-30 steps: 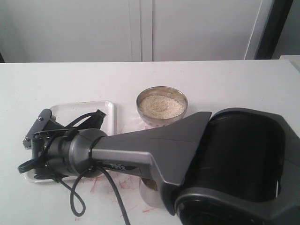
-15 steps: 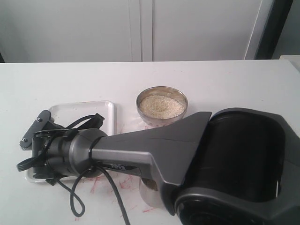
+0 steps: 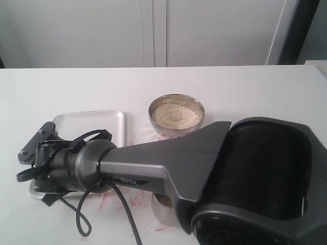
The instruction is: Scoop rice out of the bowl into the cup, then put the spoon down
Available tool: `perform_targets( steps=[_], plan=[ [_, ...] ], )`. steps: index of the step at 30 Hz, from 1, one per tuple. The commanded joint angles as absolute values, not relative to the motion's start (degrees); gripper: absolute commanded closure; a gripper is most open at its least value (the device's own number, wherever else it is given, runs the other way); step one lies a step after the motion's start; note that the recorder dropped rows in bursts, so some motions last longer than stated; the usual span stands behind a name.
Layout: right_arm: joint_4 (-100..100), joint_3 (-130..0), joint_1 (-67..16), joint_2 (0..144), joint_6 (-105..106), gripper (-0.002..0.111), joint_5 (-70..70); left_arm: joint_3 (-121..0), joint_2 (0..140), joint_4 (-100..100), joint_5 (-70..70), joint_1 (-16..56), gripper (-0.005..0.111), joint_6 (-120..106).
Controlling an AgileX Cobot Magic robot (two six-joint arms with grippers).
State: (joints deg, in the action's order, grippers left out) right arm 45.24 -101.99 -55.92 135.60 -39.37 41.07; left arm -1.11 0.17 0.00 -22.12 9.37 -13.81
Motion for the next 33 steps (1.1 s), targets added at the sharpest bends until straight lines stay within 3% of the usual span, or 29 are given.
perform_targets(
  steps=[1, 9, 18, 22, 25, 33],
  plan=[
    [44.5, -102.2, -55.6, 133.8, -39.3, 0.092, 40.0, -0.6, 0.0, 0.0, -24.0, 9.5, 0.092, -13.5],
    [44.4, -102.2, -55.4, 132.7, -39.3, 0.077, 40.5, -0.6, 0.0, 0.0, -24.0, 9.5, 0.092, -13.5],
    [43.1, -102.2, -55.4, 132.2, -45.3, 0.077, 40.0, -0.6, 0.0, 0.0, -24.0, 9.5, 0.092, -13.5],
    [43.5, -102.2, -55.3, 131.2, -46.8, 0.089, 38.9, -0.6, 0.0, 0.0, -24.0, 9.5, 0.092, -13.5],
    [43.6, -102.2, -55.3, 129.5, -48.1, 0.109, 38.2, -0.6, 0.0, 0.0, -24.0, 9.5, 0.092, -13.5],
    [49.4, -101.7, -55.3, 124.4, -56.4, 0.108, 35.9, -0.6, 0.0, 0.0, -24.0, 9.5, 0.092, -13.5]
  ],
)
